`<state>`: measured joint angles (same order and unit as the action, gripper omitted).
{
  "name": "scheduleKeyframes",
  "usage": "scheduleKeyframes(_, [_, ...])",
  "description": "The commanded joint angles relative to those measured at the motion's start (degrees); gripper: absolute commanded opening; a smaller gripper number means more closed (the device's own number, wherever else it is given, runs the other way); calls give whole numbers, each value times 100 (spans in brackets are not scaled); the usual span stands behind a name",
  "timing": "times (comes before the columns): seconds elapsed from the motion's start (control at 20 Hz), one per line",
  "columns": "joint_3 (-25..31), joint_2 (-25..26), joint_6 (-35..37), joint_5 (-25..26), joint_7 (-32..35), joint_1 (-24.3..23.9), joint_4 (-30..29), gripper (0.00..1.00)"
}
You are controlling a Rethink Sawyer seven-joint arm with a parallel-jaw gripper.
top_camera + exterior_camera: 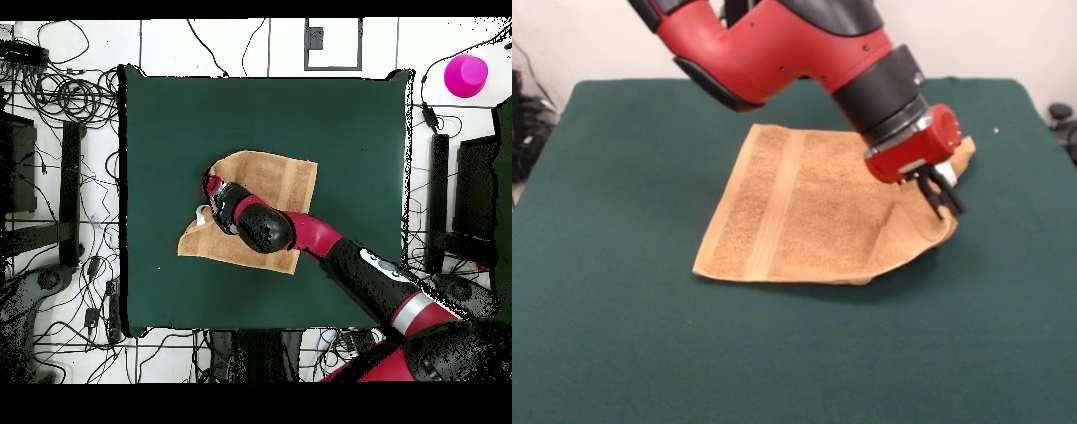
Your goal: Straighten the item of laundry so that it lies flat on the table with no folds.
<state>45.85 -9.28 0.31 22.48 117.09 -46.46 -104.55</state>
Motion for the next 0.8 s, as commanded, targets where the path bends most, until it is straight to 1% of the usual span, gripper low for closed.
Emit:
scheduleKeyframes(0.05, [139,122,-355,-77,677,395,213,0])
scheduleKeyframes(0.2, [131,178,-408,-63,647,404,256,0])
scheduleKeyframes(0.3, [90,116,-449,-95,683,430,223,0])
scheduleKeyframes(0.4, [-24,-144,-568,-190,833,510,55,0])
scheduleKeyframes(0.45, [-176,-552,-701,-340,1051,619,-205,0])
scheduleKeyframes(0.55, [-306,-1064,-750,-538,1264,724,-514,0])
scheduleKeyframes(0.65, [-350,-1291,-747,-654,1316,769,-628,0])
scheduleKeyframes(0.8, [-378,-1301,-833,-698,1241,803,-606,0])
